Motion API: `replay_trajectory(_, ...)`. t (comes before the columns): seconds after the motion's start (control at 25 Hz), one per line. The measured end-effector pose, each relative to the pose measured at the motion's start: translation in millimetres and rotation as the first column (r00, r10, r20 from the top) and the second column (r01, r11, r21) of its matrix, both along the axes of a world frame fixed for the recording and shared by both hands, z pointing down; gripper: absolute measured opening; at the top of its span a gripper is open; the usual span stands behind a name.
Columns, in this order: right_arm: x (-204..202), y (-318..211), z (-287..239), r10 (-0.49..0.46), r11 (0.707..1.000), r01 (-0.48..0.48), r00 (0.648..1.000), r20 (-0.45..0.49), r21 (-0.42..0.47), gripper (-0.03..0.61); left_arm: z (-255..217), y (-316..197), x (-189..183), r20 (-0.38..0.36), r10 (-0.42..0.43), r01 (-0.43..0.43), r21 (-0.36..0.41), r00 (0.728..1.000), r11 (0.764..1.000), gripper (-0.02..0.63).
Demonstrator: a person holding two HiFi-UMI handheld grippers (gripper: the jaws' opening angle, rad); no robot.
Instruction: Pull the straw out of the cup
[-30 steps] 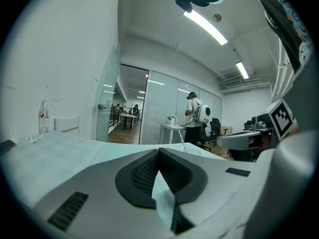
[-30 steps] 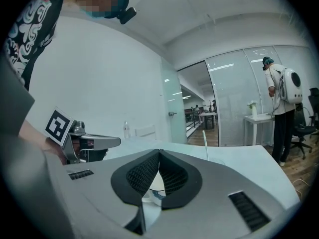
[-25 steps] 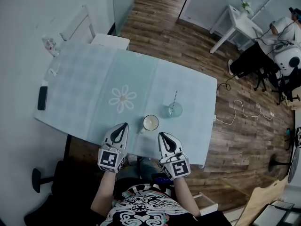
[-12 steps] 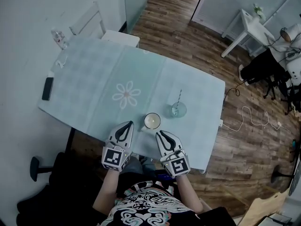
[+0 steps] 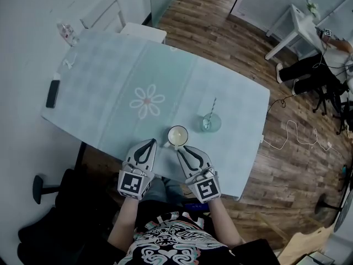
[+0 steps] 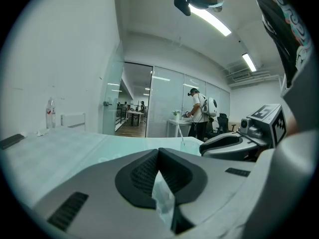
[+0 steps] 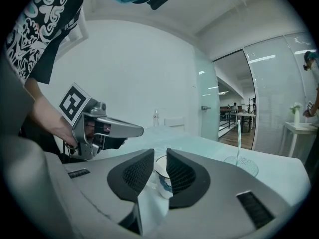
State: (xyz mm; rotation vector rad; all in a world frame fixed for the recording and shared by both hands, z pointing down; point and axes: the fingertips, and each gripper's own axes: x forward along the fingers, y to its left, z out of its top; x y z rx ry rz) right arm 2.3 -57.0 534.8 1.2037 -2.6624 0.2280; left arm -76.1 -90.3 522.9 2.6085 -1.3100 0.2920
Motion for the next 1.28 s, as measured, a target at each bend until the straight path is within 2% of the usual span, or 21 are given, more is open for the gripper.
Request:
replay_trajectory(0.24, -12.5, 2.6, 17.8, -0.059, 0.998, 0.061, 0.995, -0.082, 0.016, 0.107, 15.7, 3.6, -0.5, 0.0, -0.012, 0.012, -0.038, 1.0, 0.999, 0.002)
replay_trajectory(0.44, -17.2, -0.7, 22.1, -0.069, 0.997, 0.073, 0.992, -0.103, 0.035, 0.11, 22.2, 5.5, -0.4, 0.004, -0.016, 0.017, -0.055, 1.0, 0.998, 0.002)
replay_trajectory(0.72, -21.0, -8.8, 31.4, -0.09, 0.992, 0.106, 0.975, -0.203, 0.072, 0.112, 25.0, -0.3, 4.5, 0.007, -0.014, 0.015, -0.068, 1.0, 0.998, 0.002)
replay_trajectory(1.28, -21.6, -17.3, 38.5, -0.074, 0.995, 0.086, 0.976, -0.207, 0.049, 0.11, 26.8, -8.1, 3.6, -0.005, -0.032, 0.032, -0.077, 0.999, 0.997, 0.002)
